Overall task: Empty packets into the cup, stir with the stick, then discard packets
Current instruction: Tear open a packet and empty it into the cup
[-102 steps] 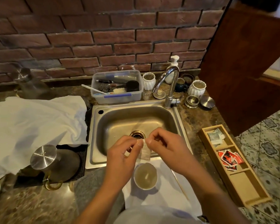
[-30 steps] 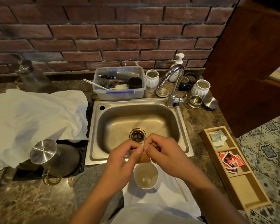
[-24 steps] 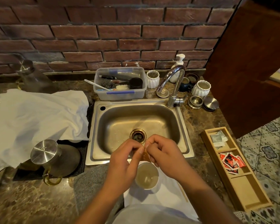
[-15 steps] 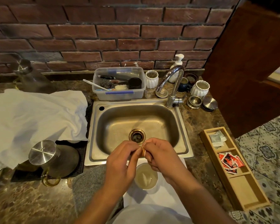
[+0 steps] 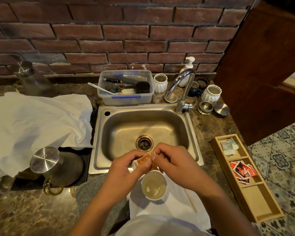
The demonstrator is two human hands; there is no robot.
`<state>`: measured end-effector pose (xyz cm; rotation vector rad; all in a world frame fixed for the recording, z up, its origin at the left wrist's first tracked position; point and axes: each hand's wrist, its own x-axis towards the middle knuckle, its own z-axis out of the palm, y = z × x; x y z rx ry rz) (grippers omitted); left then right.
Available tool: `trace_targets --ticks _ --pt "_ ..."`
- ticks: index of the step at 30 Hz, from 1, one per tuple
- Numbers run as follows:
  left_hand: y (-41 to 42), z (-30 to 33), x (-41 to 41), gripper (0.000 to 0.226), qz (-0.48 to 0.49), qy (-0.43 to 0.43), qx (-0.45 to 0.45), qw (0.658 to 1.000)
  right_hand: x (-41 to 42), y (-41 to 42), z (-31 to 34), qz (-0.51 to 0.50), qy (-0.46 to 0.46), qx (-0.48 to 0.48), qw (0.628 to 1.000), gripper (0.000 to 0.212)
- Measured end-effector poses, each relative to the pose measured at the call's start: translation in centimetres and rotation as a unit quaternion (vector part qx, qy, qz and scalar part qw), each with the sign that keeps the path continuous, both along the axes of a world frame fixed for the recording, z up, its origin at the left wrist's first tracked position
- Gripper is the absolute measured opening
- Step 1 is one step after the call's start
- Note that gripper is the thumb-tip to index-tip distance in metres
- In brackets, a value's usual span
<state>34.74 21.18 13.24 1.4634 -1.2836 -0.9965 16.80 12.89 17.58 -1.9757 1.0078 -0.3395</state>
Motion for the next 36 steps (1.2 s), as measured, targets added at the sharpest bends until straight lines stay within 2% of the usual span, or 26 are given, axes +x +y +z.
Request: trace_targets --ticks 4,11,16,22,29,32,36 --pt "-0.1 0.6 0.4 0.016 -0.059 -0.078 -0.027 0.995 -0.3 -0.6 0.8 0.072 0.033 -0.039 0.996 0.016" --pt "-0.4 0.4 0.4 0.009 -0.012 -0.022 -0.031 0.999 0.1 -1.1 0.8 0.065 0.033 -0.051 0.996 0.020" --pt "-0.2 0.2 0.5 0.009 -0.019 -0.032 -0.031 0.999 0.4 -0.9 0.4 0.059 0.010 -0.022 0.998 0.018" --pt "-0.2 0.4 -0.6 0.013 0.039 -0.092 -0.108 0.989 1.2 -0.6 -0.2 -0.020 -0.025 0.006 0.999 0.017" --pt "-0.1 0.2 -0.8 0.011 0.072 -0.161 -0.139 0.974 2.4 -0.1 -1.3 -0.125 -0.051 0.072 0.988 0.027" --pt "0.1 0.1 -1.0 0.016 0.075 -0.146 -0.135 0.977 2.6 0.1 -1.7 -0.140 -0.043 0.088 0.985 0.031" --pt "0.1 0.5 -1.1 0.011 0.095 -0.057 -0.068 0.992 1.9 0.1 -1.3 -0.109 -0.084 0.082 0.987 0.029"
